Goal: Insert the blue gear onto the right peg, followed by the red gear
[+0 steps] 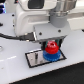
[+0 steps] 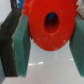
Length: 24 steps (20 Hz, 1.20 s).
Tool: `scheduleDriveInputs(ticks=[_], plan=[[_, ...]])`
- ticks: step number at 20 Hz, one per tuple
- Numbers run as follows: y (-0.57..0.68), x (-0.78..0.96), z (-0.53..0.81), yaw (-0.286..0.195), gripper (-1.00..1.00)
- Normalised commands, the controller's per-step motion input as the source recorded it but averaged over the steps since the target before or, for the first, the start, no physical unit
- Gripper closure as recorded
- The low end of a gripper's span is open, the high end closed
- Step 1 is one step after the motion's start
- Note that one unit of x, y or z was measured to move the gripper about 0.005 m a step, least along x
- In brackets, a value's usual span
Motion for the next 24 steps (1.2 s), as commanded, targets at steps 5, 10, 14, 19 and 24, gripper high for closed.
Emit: scheduleDriveInputs(ticks=[5,10,14,19,24], plan=[[-0.05,0.00,0.28,0.000,1.00],[-0.09,0.05,-0.08,0.000,1.00],[0.01,0.09,-0.20,0.000,1.00],[-0.02,0.04,-0.26,0.000,1.00],[-0.09,0.03,-0.16,0.000,1.00]])
